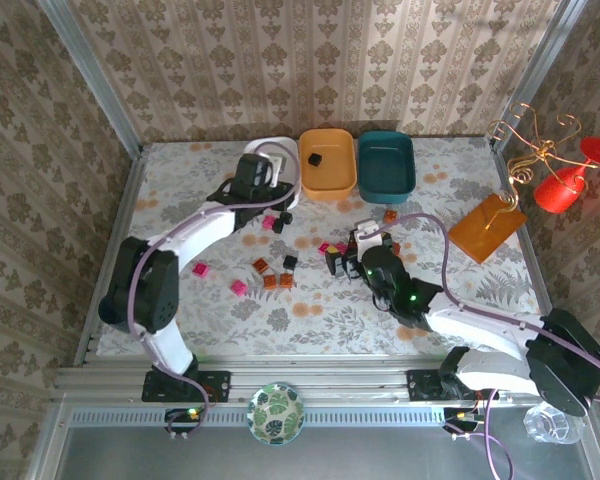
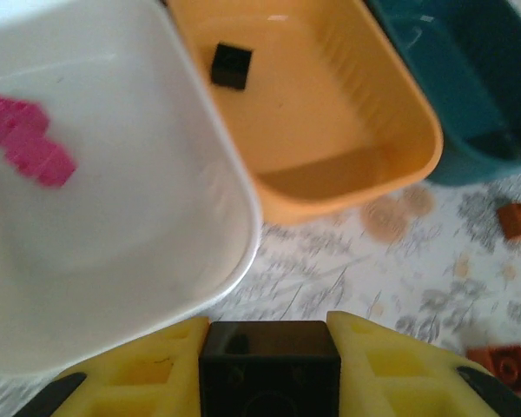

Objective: Sort the legos into containers by color

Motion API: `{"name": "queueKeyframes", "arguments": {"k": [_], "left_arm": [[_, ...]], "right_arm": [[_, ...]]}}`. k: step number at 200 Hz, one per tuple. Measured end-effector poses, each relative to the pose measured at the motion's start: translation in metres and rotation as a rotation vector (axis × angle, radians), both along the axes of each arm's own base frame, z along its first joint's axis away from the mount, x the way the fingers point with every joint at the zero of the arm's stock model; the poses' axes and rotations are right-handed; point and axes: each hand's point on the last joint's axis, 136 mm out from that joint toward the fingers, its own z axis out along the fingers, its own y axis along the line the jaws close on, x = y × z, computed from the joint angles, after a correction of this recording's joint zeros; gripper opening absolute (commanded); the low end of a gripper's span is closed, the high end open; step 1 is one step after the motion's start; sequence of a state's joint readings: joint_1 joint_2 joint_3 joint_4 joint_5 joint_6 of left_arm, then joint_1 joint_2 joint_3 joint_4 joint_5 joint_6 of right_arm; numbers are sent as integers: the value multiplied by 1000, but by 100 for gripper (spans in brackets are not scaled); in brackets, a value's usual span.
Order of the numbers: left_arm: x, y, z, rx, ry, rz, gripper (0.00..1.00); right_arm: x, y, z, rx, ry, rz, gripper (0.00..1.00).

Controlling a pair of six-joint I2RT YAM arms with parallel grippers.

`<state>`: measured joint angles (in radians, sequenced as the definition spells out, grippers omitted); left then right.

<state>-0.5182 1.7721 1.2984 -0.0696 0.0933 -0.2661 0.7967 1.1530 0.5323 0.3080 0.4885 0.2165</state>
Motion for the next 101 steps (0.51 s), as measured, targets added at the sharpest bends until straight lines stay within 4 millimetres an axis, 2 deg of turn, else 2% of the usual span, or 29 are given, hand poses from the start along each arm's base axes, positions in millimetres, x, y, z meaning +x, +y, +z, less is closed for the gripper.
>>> {"name": "queueKeyframes", "arguments": {"k": [34,64,101], "left_arm": [[39,-42,-13,-12,-12,-20,34],[71,-67,-26,-9,-19,-21,36],[110,-89,-38,-6,-31,-13,50]], "right_arm": [[0,-25,1,20,-20,-86,98],[1,-33,3,37,-23,-116,98],[2,-35,3,43,-22,-122,98]]}}
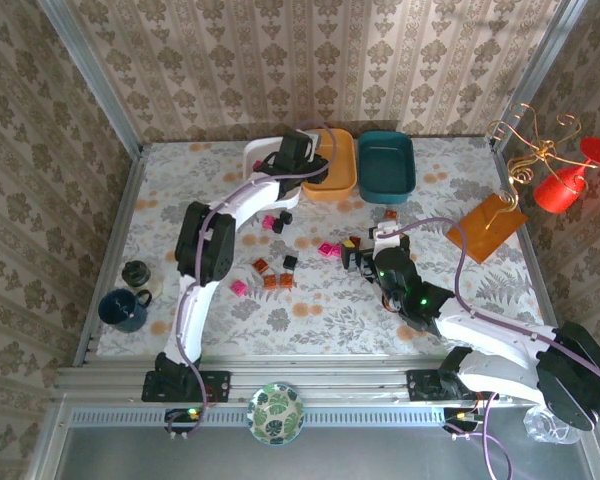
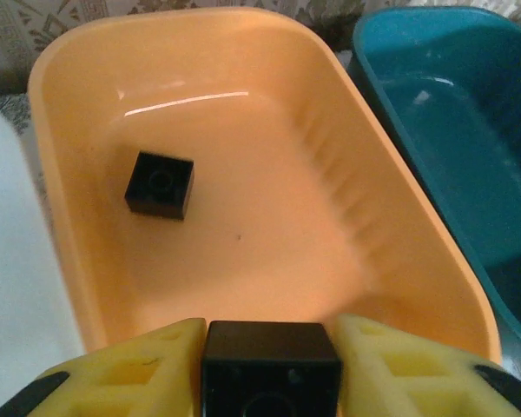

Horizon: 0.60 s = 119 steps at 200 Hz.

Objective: Sort the legos into containers by color

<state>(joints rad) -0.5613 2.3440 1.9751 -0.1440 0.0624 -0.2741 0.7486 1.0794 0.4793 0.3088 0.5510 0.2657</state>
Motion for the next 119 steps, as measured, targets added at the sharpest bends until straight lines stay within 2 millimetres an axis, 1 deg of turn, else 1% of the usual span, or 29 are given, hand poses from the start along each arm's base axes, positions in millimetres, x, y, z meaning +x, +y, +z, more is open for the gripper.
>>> {"name": "queueKeyframes", "arguments": {"k": [15,31,47,60,72,86,101,119], "left_arm": [[13,-7,-3,8,-7,0,54],[21,-12,-2,15,-9,-2,59],[21,-11,1,26,0,-3,61],[19,-10,8,27,-2,-5,63],[10,-5,11,32,8,-8,64],[-6,4,15,38,24,-13,66],[-29,16,24,37,35,-23,67],[-61,34,39,23,23,-31,68]], "right_arm": [[0,0,0,0,0,0,98],[0,0,0,0,0,0,98],[0,0,0,0,0,0,98],[0,0,0,0,0,0,98],[0,0,0,0,0,0,98],[0,0,-1,-1,1,1,99],[2,0,-4,-4,10,2,99],[5,0,-14,-13,41,10,99]]}}
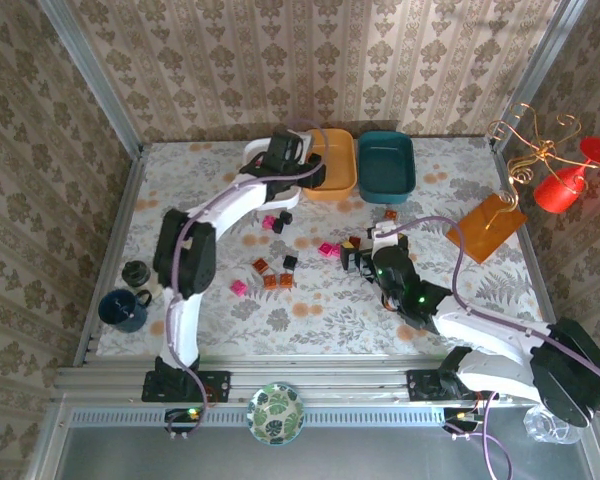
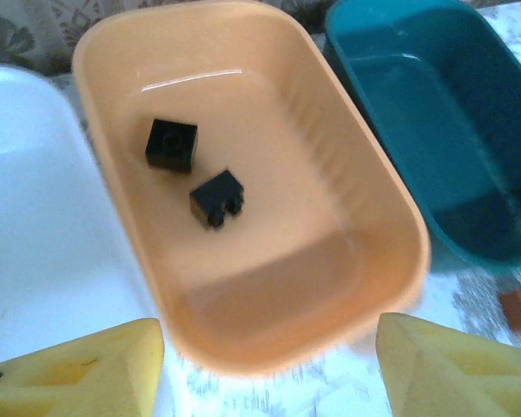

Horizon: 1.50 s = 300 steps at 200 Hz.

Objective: Sort the legos into containers by color

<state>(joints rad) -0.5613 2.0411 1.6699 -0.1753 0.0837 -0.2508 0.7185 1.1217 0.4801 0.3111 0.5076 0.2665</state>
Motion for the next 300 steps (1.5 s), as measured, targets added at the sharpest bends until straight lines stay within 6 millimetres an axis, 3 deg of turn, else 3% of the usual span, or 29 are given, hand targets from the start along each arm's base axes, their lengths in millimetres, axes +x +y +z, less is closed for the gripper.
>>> {"name": "queueKeyframes", "arguments": {"k": [33,63,96,135,180,230,279,300], "left_arm": [[-66,40,14,-28,-16,-1,70],[-117,68,-2,-50,23,1,70],[-149,78,-21,-64,94,-16,70],[-181,81,-18,-83,113,-54,71],[-200,81,-30,-83,123,-109,72],[-207,76,-42,-91,93,-146,73],[-210,74,-44,-81,84,-161,73],[-211,74,-46,-74,82,-161,73]], "right_arm": [[10,-8,-22,0,82,-21,99],[25,-15,-32,13,171,-70,95],[48,-9,-37,21,267,-104,89],[62,4,-58,-10,387,-121,85],[78,12,-91,-56,491,-157,77],[98,10,-108,-53,549,-212,64],[93,5,-125,-63,604,-247,63],[91,4,-127,-57,609,-252,55]]}}
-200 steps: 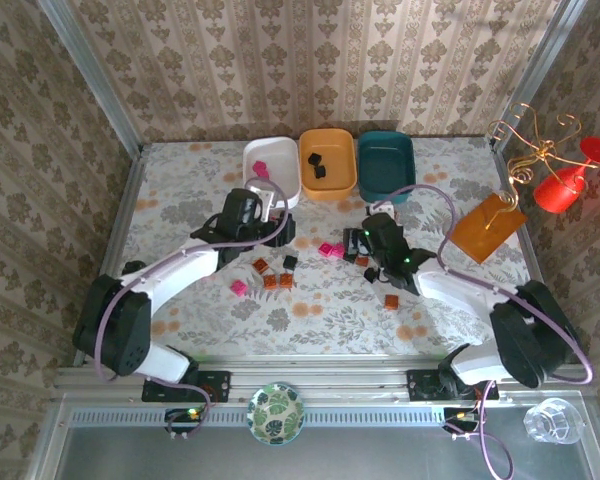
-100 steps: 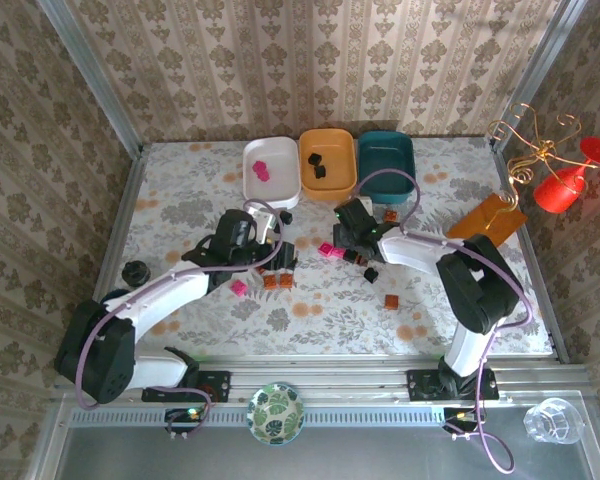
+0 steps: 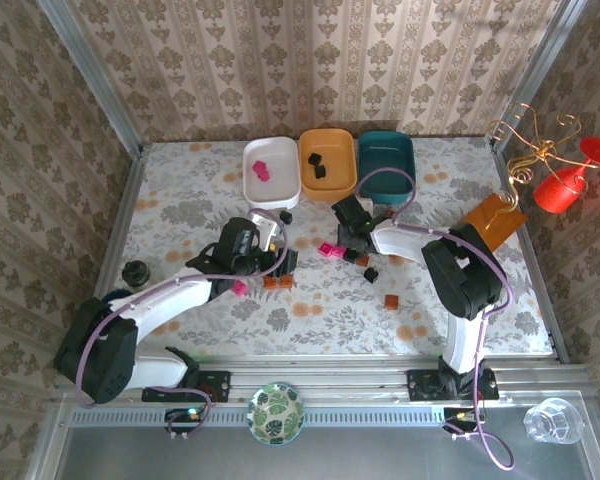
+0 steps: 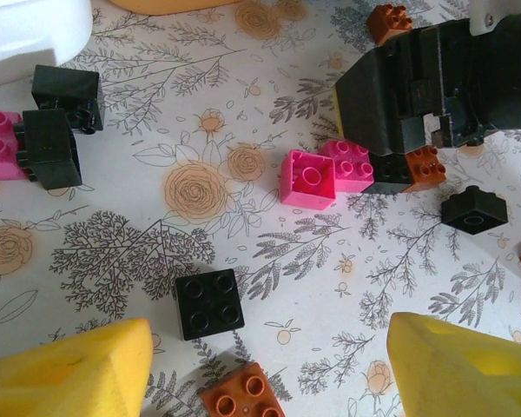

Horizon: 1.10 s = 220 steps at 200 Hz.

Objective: Sort the legos into containers by color

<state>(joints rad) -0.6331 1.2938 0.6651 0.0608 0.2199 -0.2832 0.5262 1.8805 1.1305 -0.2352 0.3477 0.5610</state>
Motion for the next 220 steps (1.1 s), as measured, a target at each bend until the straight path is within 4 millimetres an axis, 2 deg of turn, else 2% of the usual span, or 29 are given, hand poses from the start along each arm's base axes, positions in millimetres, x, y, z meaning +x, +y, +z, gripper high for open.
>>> {"name": "queueKeyframes", "arguments": {"k": [40,92,111,132,155,185,206,220], "left_arm": [[1,2,-2,11,-6,9,73],[2,3,-2,20,-12,13,73],[3,4,-3,25,-16,19,73],[4,5,-3,29,-20,26,74],[4,7,-6,32,-26,33,74],[4,10,-12,31,-36,42,79],[3,11,-17,22,-47,43,81],[1,11,-18,11,-60,43,81]], "right_arm": [[-6,0,-9,25,11,-12,46],[-4,0,-5,30,-8,-2,31],[-3,-2,4,32,-27,6,30],[1,-6,29,52,-81,7,30],[18,-18,65,89,-178,-20,32],[58,-45,102,124,-285,-94,32],[93,-66,117,150,-340,-152,32],[118,-77,119,158,-362,-182,32]]}}
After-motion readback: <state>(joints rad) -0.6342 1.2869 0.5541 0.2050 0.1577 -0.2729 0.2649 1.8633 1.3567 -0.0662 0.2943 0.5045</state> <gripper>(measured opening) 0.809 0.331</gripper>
